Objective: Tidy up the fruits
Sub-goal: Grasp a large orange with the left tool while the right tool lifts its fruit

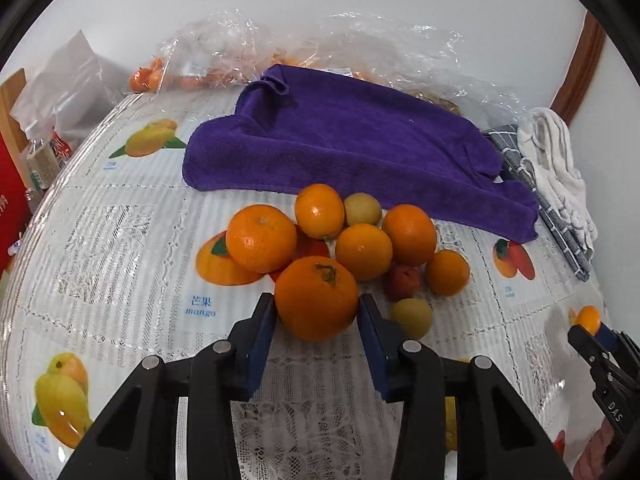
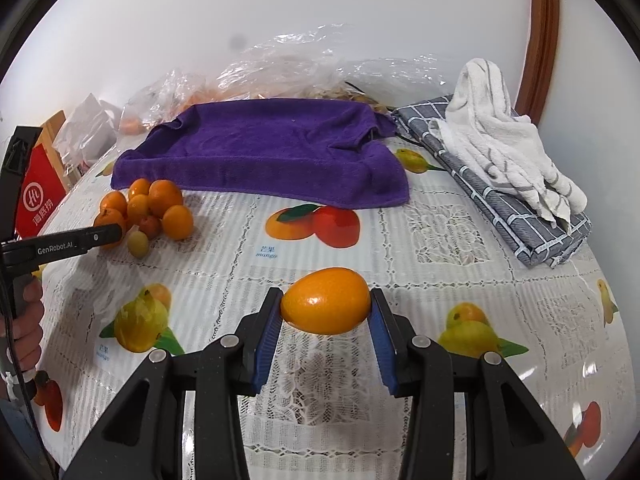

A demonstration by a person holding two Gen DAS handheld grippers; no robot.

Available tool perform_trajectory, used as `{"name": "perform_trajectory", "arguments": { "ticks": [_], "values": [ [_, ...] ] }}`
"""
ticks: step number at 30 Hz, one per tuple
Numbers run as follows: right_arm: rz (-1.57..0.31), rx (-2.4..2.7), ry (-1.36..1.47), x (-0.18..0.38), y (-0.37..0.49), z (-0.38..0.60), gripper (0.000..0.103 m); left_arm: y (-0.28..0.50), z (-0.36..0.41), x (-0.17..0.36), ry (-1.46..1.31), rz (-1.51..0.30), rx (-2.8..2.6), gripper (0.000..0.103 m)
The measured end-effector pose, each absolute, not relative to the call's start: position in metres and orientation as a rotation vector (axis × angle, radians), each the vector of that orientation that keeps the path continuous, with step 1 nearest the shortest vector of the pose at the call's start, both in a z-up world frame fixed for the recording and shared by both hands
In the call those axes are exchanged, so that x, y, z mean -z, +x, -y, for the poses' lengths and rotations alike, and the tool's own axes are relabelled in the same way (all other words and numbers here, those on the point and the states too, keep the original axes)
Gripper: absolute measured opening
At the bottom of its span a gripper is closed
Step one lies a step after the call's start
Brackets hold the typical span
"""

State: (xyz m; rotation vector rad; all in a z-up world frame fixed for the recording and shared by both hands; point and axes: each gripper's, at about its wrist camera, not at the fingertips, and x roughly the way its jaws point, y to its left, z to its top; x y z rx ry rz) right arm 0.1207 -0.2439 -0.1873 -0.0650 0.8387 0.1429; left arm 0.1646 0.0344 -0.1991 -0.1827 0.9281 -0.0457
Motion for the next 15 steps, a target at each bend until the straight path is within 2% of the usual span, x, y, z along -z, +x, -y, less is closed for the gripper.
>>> {"name": "perform_trajectory", "arguments": {
  "ticks": [15],
  "values": [
    [-0.82,-0.149,-0.032,0.161,0.128,0.232,0.042,0.144,-0.05,0.158,-0.186,-0.886,0.059,0.039]
  ]
}}
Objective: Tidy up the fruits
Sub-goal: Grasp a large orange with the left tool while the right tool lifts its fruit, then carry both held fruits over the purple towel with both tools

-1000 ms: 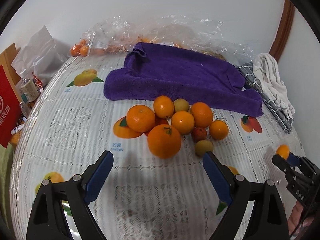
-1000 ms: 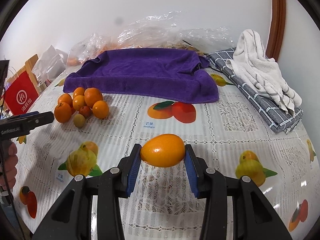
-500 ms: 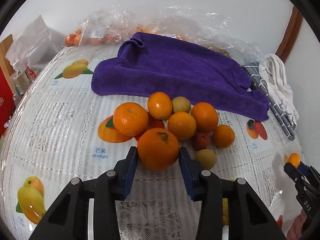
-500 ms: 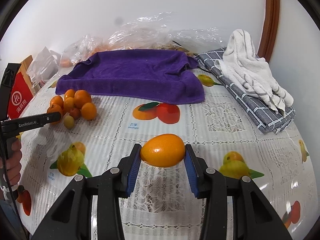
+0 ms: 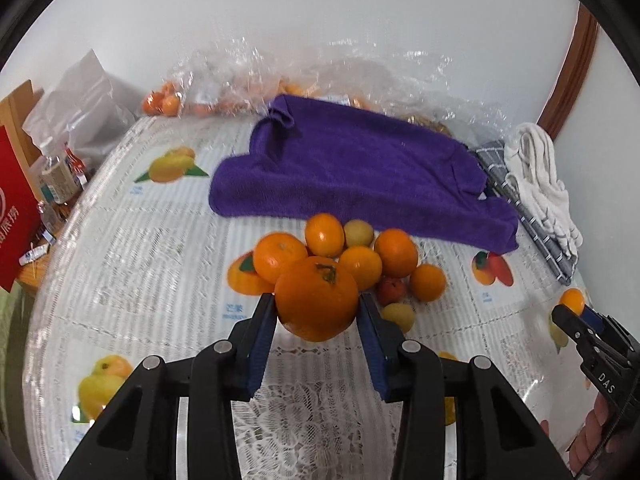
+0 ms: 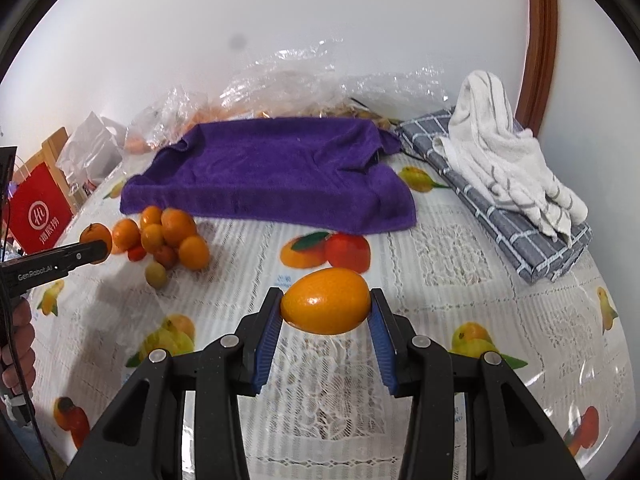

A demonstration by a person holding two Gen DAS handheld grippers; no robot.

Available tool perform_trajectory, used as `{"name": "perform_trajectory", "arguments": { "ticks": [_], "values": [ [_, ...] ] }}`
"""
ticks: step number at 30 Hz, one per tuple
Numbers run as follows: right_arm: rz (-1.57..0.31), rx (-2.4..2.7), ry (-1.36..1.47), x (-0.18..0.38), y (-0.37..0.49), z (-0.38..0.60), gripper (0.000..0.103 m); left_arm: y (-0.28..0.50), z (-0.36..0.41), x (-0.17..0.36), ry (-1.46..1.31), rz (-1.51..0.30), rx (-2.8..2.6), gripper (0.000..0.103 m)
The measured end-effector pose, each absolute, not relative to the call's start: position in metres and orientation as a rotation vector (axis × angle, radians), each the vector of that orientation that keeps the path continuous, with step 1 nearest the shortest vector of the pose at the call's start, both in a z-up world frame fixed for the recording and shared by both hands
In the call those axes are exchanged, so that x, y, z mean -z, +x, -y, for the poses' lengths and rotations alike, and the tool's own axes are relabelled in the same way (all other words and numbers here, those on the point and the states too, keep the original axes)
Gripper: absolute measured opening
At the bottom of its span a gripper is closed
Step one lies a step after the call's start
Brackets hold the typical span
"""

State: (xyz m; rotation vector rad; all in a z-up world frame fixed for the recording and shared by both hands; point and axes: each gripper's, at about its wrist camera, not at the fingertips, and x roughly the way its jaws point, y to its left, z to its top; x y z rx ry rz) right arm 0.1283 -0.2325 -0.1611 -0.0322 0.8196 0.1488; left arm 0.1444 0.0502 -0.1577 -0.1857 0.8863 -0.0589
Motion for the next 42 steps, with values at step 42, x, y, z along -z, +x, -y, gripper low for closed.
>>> {"name": "perform_trajectory", "arguments": {
  "ticks": [42],
  "values": [
    [-0.752,-0.154,-0.042,0.096,0.232,0.206,0.042,0.233,-0.038,0.073,-0.159,-0.804,0.118,0.039]
  ]
}}
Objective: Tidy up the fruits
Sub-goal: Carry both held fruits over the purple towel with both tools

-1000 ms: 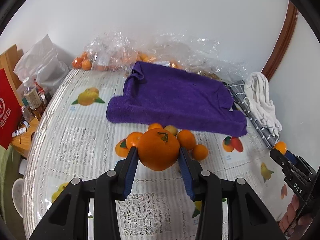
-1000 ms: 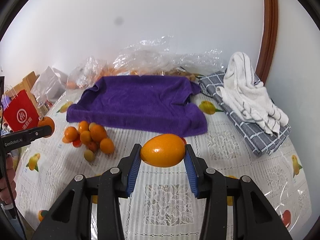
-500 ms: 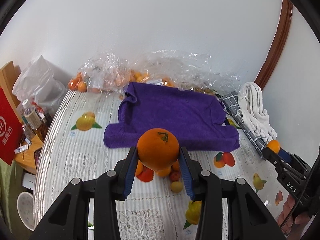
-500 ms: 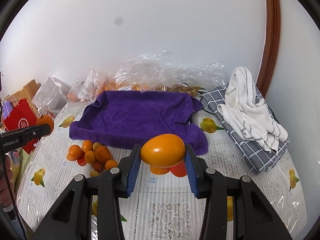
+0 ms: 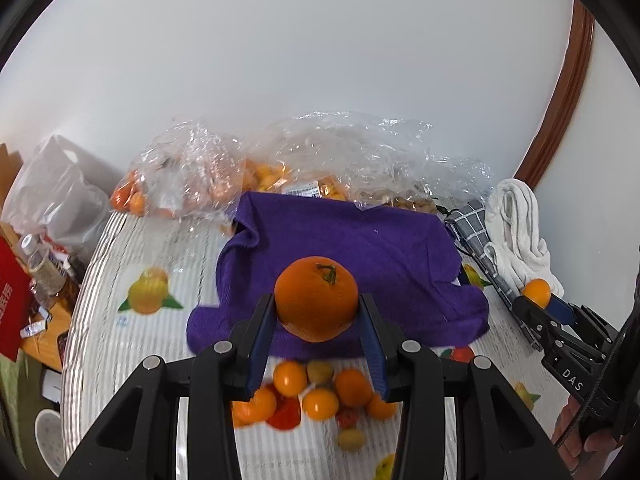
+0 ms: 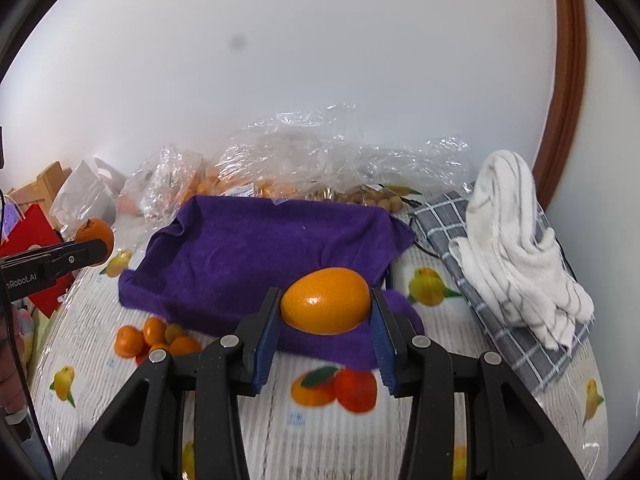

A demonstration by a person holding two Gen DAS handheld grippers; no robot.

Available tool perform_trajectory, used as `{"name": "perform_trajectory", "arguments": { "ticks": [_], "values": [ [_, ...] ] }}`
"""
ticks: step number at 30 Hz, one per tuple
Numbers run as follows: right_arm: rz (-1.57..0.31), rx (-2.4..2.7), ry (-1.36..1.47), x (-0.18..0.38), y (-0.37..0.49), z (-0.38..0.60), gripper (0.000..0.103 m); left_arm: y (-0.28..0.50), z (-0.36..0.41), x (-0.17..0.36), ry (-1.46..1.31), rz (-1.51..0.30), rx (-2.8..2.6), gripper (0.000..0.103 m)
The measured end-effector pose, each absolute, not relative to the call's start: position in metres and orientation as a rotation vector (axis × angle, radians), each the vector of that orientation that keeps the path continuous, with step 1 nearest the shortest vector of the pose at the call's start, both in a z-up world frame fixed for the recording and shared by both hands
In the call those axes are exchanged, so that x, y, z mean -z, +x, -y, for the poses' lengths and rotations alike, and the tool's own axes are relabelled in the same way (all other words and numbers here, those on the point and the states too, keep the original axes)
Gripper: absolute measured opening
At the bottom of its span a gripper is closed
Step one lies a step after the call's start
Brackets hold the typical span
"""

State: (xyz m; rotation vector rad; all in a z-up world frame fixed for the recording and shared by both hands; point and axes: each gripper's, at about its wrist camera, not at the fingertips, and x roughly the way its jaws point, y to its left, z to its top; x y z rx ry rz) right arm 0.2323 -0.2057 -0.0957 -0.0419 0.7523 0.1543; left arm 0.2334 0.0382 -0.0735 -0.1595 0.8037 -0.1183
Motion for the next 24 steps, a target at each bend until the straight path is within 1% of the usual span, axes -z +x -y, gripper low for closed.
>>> {"name": "perform_trajectory", "arguments": {
  "ticks": [11,24],
  "values": [
    [-0.778,-0.161,-0.053,0.123,0.303,0.193,0.042,0.295,-0.038,0.09,-0.156,-0.826,0.109,0.039],
    [-0.864,-0.131,-0.031,0.178,0.346,0.2,0.042,0.335,-0.035,0.149,-0.139,-0.934,0.116,0.039]
  ]
}}
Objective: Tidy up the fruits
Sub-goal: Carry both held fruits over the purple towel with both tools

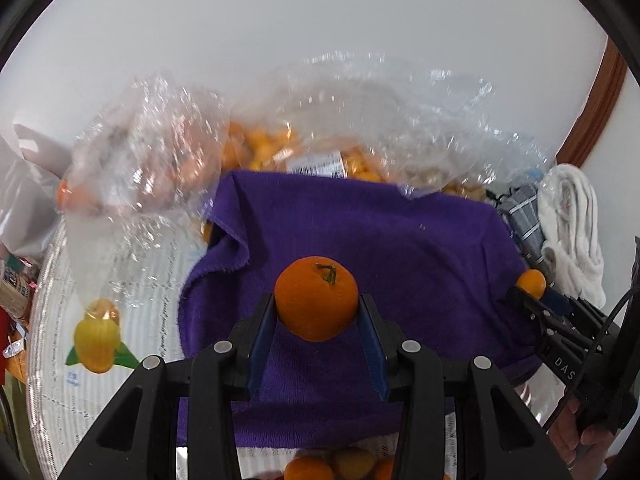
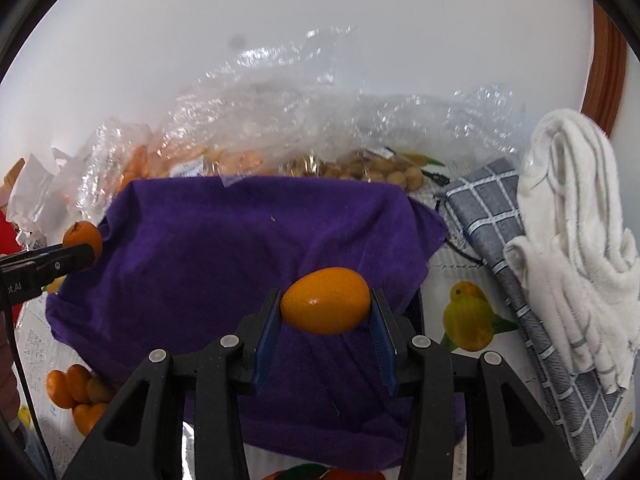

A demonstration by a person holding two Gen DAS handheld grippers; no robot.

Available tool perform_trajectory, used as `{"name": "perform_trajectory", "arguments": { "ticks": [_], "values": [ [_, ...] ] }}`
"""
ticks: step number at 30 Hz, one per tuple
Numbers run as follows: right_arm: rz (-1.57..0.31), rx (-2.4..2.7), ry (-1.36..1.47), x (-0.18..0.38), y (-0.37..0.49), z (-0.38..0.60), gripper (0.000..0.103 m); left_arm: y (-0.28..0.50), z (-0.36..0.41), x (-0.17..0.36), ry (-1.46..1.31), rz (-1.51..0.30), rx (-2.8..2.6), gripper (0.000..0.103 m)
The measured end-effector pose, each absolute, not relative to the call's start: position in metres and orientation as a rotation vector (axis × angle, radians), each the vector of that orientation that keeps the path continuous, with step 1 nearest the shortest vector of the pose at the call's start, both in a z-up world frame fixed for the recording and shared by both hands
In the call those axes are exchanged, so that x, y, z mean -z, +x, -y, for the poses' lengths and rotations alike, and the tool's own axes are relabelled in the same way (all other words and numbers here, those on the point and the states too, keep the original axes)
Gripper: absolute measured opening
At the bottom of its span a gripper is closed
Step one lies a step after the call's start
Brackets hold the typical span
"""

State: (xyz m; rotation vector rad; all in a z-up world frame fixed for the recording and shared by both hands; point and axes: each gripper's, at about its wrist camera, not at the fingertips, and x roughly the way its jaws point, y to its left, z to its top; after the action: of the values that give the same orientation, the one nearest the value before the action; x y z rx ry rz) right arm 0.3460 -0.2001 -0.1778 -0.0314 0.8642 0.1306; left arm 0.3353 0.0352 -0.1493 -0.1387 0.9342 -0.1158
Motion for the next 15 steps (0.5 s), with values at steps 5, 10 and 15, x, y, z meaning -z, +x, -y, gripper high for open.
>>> {"name": "perform_trajectory", "arguments": {
  "ticks": [5,10,15],
  "values": [
    [-0.876,-0.129,-0.029,0.188,0.354,0.201,0.042,0.338,-0.032,0.159,-0.132,-0.956,0.119,0.039],
    [-0.887,-0.135,-0.026,0.195,0.359,0.2,0.042,0.343,-0.028,0.17,-0.131,-0.981,0.115,0.039],
    [-0.897,-0.141,-0.031,0.2,0.359,0.199,0.043,0.346,-0.026,0.174,-0.126,-0.989,0.114,0.039]
  ]
}}
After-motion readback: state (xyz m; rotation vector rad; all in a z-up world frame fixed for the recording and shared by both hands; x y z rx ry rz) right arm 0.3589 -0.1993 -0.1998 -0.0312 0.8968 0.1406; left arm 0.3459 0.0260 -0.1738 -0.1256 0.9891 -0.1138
